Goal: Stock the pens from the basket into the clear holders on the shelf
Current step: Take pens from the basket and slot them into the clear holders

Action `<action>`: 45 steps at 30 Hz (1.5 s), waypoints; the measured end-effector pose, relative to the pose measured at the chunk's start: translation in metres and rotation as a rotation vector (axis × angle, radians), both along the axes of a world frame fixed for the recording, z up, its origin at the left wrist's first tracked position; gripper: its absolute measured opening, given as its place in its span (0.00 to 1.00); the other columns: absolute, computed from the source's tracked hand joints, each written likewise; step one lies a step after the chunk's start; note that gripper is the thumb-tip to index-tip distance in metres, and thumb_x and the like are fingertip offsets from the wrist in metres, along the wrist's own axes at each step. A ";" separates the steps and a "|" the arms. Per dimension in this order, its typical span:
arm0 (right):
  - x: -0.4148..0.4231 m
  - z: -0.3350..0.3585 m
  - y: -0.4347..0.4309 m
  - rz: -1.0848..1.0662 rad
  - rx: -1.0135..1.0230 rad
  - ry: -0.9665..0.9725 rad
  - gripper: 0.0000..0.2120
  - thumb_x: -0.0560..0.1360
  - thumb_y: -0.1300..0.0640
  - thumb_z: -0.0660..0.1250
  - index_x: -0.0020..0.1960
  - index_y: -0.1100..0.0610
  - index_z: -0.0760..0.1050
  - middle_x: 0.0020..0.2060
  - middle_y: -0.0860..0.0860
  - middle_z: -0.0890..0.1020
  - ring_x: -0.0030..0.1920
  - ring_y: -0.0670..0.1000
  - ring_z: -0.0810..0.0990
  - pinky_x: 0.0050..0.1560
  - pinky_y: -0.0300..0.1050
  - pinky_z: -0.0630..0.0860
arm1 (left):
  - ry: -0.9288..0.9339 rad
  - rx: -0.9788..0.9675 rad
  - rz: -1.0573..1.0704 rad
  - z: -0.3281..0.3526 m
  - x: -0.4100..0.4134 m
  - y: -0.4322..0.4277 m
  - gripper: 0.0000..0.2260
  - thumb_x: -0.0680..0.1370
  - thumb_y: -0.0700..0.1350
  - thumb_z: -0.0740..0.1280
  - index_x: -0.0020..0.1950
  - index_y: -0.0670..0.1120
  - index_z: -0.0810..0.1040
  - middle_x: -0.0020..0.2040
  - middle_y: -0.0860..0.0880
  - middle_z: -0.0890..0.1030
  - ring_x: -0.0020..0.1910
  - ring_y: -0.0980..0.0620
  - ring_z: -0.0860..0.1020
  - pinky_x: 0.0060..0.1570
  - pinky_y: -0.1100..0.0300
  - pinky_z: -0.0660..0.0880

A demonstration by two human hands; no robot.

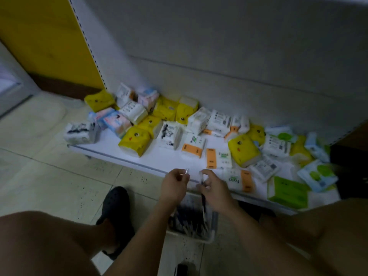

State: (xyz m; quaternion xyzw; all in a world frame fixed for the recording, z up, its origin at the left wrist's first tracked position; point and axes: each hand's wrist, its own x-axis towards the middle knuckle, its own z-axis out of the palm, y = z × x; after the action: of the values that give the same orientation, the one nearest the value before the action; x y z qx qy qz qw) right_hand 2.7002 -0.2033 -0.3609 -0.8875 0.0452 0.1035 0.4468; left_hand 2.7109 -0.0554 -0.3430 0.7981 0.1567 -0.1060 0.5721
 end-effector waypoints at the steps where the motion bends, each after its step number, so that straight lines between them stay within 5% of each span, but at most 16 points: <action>1: 0.001 0.017 -0.002 -0.028 0.005 -0.046 0.14 0.76 0.56 0.70 0.59 0.47 0.70 0.36 0.44 0.76 0.38 0.46 0.77 0.37 0.37 0.72 | -0.036 0.012 -0.019 0.016 0.003 -0.001 0.07 0.78 0.48 0.67 0.49 0.45 0.79 0.41 0.49 0.82 0.41 0.50 0.80 0.49 0.52 0.79; 5: 0.004 0.085 -0.011 -0.076 0.123 -0.149 0.14 0.76 0.58 0.70 0.59 0.54 0.72 0.38 0.47 0.77 0.37 0.49 0.81 0.41 0.52 0.80 | -0.175 -0.008 -0.102 0.077 0.015 -0.009 0.03 0.77 0.46 0.69 0.48 0.48 0.79 0.40 0.46 0.82 0.41 0.46 0.80 0.47 0.51 0.78; 9: 0.004 0.159 -0.022 -0.085 0.163 -0.339 0.19 0.75 0.60 0.70 0.61 0.45 0.70 0.36 0.46 0.78 0.36 0.39 0.79 0.39 0.35 0.75 | -0.337 -0.052 -0.188 0.139 0.026 -0.021 0.04 0.77 0.43 0.69 0.51 0.45 0.79 0.41 0.44 0.83 0.43 0.47 0.81 0.48 0.46 0.79; 12: 0.000 0.211 -0.031 -0.067 0.198 -0.483 0.24 0.75 0.61 0.70 0.56 0.32 0.68 0.41 0.46 0.80 0.39 0.42 0.82 0.40 0.35 0.77 | -0.536 -0.043 -0.239 0.191 0.029 -0.030 0.11 0.77 0.42 0.69 0.58 0.52 0.77 0.41 0.48 0.82 0.40 0.52 0.81 0.45 0.54 0.80; 16: -0.008 0.270 -0.042 -0.060 0.180 -0.667 0.25 0.73 0.60 0.72 0.55 0.31 0.69 0.47 0.39 0.79 0.38 0.42 0.82 0.38 0.31 0.74 | -0.744 -0.026 -0.323 0.255 0.025 -0.041 0.11 0.76 0.41 0.69 0.55 0.55 0.78 0.40 0.50 0.82 0.38 0.56 0.81 0.40 0.62 0.77; 20: -0.020 0.323 -0.055 -0.066 0.207 -0.779 0.27 0.75 0.57 0.71 0.57 0.26 0.67 0.46 0.37 0.78 0.42 0.43 0.83 0.43 0.38 0.79 | -0.914 -0.054 -0.354 0.312 0.014 -0.052 0.09 0.76 0.40 0.70 0.52 0.54 0.78 0.40 0.50 0.82 0.39 0.59 0.80 0.38 0.68 0.75; 25: -0.027 0.388 -0.080 -0.134 0.282 -0.923 0.23 0.73 0.62 0.71 0.55 0.35 0.73 0.44 0.42 0.79 0.41 0.48 0.85 0.44 0.54 0.82 | -0.989 -0.092 -0.371 0.372 0.009 -0.071 0.09 0.75 0.43 0.71 0.52 0.53 0.78 0.41 0.52 0.84 0.41 0.57 0.82 0.43 0.58 0.80; 37: 0.006 0.493 -0.147 -0.278 0.261 -1.145 0.20 0.73 0.62 0.71 0.55 0.39 0.73 0.47 0.51 0.81 0.44 0.50 0.83 0.46 0.53 0.83 | -1.237 0.003 -0.385 0.497 0.043 -0.132 0.08 0.75 0.44 0.72 0.51 0.54 0.77 0.47 0.56 0.81 0.38 0.61 0.81 0.38 0.67 0.79; 45: 0.071 0.516 -0.166 -0.319 0.274 -1.196 0.19 0.74 0.62 0.71 0.55 0.40 0.72 0.47 0.50 0.80 0.45 0.50 0.83 0.47 0.54 0.82 | -1.304 0.125 -0.332 0.517 0.094 -0.161 0.08 0.76 0.45 0.70 0.53 0.54 0.77 0.47 0.57 0.79 0.40 0.64 0.79 0.40 0.70 0.77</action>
State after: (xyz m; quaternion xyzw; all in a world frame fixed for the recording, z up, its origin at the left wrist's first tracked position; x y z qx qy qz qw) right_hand 2.7717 -0.3690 0.1554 -0.7091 -0.0941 -0.4733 0.5142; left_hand 2.8047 -0.2165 0.1738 0.7440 -0.3396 0.3200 0.4783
